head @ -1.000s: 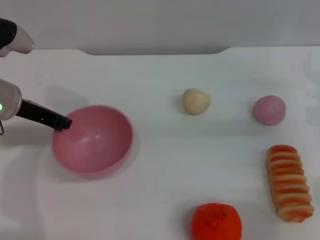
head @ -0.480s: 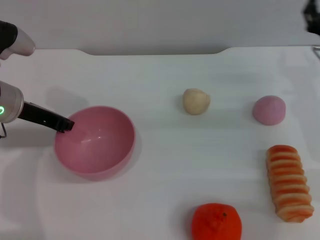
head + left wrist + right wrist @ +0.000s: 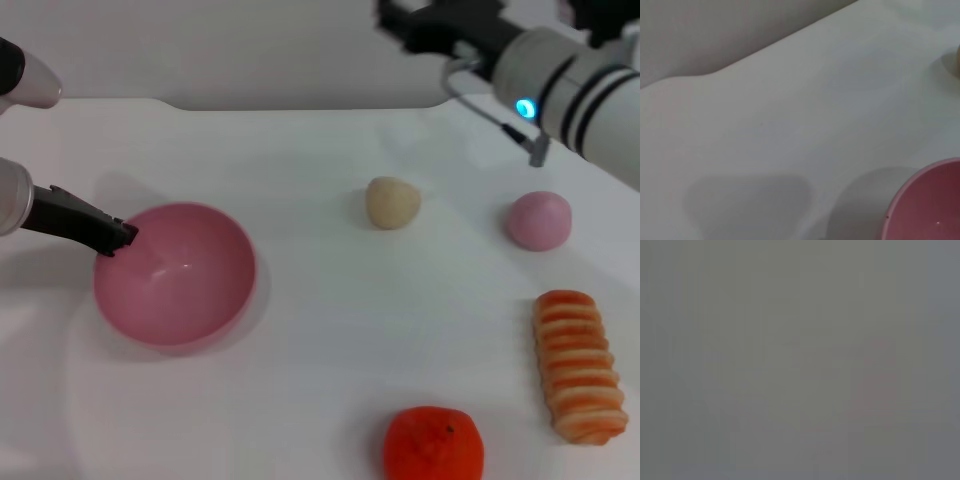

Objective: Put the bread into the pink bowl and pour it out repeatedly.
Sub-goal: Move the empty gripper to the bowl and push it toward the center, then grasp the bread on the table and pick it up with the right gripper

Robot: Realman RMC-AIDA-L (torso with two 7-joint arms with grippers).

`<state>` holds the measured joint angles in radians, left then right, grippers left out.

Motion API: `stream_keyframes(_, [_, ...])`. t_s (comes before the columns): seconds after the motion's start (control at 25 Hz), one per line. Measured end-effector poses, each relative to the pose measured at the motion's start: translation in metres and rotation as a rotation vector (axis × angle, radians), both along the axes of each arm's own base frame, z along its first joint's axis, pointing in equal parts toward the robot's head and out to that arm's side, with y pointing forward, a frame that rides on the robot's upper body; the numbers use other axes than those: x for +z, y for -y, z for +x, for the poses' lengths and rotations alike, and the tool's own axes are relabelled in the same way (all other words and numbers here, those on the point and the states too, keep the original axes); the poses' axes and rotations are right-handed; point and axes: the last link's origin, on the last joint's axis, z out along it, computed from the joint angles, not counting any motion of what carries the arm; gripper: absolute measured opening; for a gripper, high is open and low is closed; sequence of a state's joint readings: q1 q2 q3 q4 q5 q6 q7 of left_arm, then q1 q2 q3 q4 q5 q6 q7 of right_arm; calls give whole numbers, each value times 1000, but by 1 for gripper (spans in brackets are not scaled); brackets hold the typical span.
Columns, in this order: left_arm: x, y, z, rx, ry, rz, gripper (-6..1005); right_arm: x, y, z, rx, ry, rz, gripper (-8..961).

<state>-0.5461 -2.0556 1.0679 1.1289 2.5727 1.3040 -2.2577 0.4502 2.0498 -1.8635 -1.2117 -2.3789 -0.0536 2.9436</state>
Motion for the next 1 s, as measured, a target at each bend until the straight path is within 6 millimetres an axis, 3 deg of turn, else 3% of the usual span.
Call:
stream_keyframes(0.12, [0, 1, -3, -21, 0, 7, 43, -4, 10, -25, 12, 55, -166, 654])
stream_keyframes(0.28, [1, 2, -5, -52, 8, 17, 43, 5, 35, -53, 40, 163, -384, 654])
stream_keyframes(0.44, [1, 0, -5, -64, 3, 23, 44, 24, 57, -61, 20, 262, -562, 654])
stream_keyframes(0.64, [0, -5, -1, -81, 2, 44, 44, 67, 66, -51, -105, 308, -675, 654])
stream_keyframes(0.8, [-2, -12, 7, -94, 20, 63, 44, 99, 64, -32, -258, 350, -706, 654])
stream_keyframes(1.0, [-8, -19, 16, -101, 48, 67, 44, 99, 61, 3, -427, 423, -785, 654])
